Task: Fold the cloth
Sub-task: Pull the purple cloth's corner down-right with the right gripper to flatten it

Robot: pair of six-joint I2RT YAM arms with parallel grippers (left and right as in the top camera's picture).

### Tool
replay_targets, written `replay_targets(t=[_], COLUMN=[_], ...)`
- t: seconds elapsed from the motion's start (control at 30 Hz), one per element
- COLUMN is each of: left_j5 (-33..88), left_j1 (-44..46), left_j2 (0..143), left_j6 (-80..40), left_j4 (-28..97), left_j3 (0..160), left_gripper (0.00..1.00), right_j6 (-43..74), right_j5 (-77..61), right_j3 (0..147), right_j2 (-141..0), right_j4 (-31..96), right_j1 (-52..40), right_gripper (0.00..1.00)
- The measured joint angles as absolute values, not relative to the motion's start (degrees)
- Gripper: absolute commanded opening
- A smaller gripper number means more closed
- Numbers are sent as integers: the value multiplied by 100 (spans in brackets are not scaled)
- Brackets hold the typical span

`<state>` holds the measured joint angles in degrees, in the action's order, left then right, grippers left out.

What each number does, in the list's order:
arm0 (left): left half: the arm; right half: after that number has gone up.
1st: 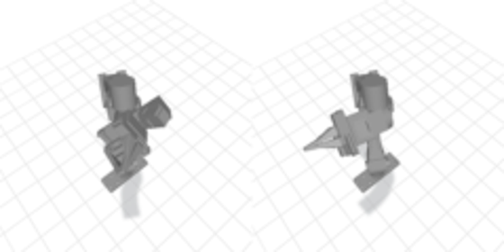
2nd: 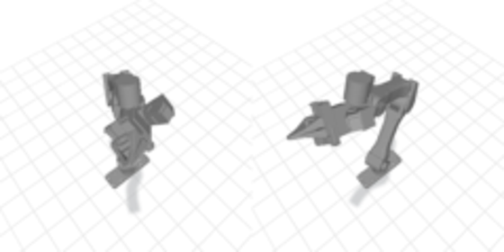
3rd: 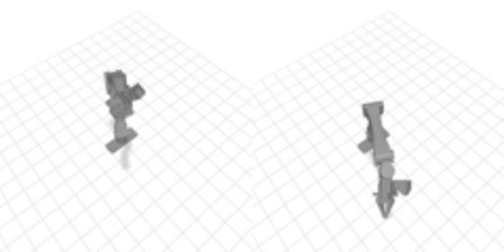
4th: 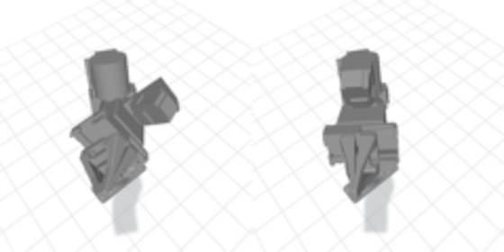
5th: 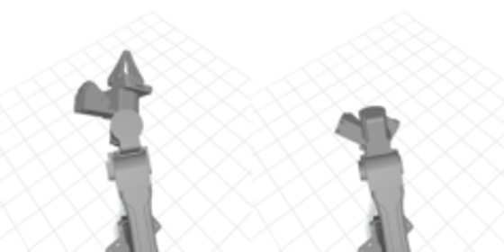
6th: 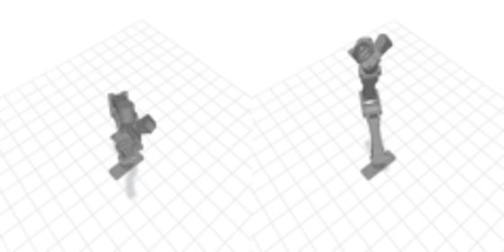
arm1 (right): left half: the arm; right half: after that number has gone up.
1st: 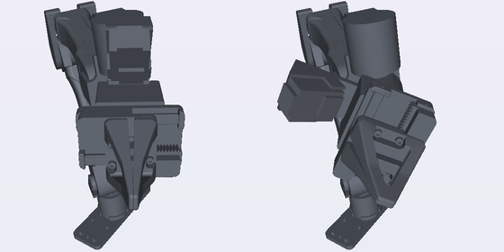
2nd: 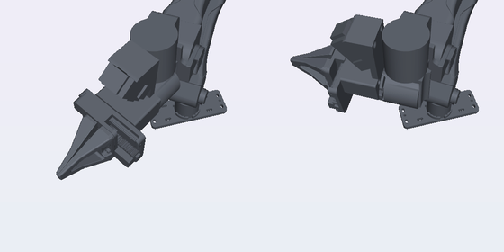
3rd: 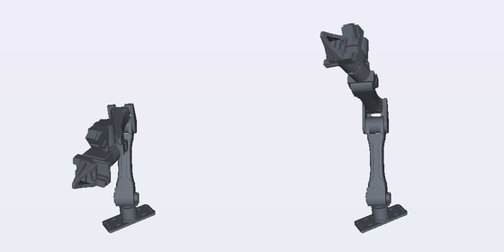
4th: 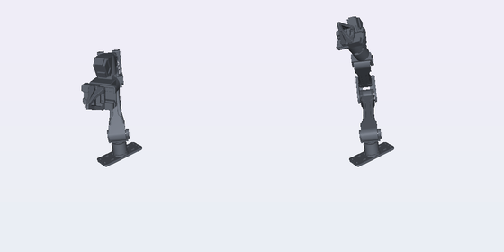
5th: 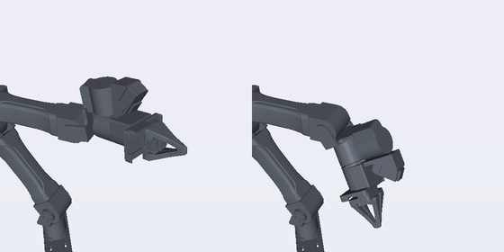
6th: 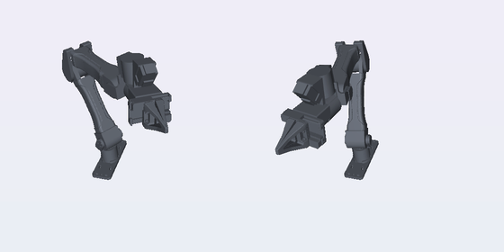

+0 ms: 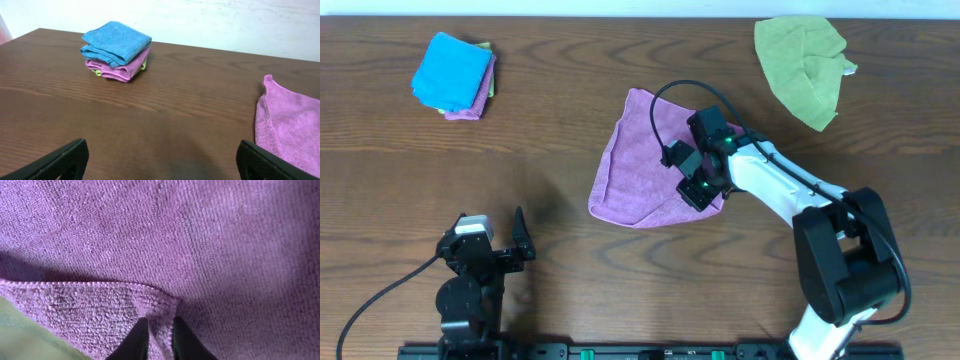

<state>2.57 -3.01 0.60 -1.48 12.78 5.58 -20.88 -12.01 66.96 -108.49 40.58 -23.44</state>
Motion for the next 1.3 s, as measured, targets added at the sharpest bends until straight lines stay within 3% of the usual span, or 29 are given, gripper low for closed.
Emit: replay_targets(t=[0.27, 0.47, 0.5, 0.57, 0.6, 0.63, 0.67, 0.7, 0.8, 1.07, 1.3], left_j5=[257, 257, 257, 257, 257, 257, 257, 257, 257, 257, 257], left_j1=[-301, -301, -301, -301, -301, -301, -301, -301, -301, -301, -301], left_j2=[60, 60, 60, 60, 58, 58, 60, 60, 60, 60, 60], left_j6=[-148, -145, -148, -148, -148, -145, -145, -148, -148, -148, -148], left_j4=[1278, 1278, 1278, 1278, 1278, 1280, 1278, 1278, 1278, 1278, 1278], left_j3=[558, 558, 558, 558, 558, 558, 558, 558, 558, 558, 558], left_gripper=[95, 95, 95, 95, 96, 96, 95, 95, 95, 95, 95], right_j6=[-1525, -1076, -1007, -913, -860, -834, -801, -792, -784, -727, -598], right_j5=[-1219, -1382, -1441, -1621, -1688, -1763, -1811, -1844, -1890, -1929, -1564], right_j3=[6696, 6707, 6707, 6707, 6707, 6707, 6707, 6707, 6707, 6709, 7566], right_j2=[-10711, -10346, -10333, -10333, -10333, -10333, -10333, -10333, -10333, -10333, -10333], right_j4=[4676, 5518, 5664, 6029, 6163, 6364, 6469, 6552, 6639, 6311, 6611], right_j1=[-2344, -2392, -2412, -2493, -2526, -2576, -2606, -2622, -2637, -2637, -2637], right_gripper=[2, 11, 16, 36, 51, 75, 92, 95, 97, 78, 71])
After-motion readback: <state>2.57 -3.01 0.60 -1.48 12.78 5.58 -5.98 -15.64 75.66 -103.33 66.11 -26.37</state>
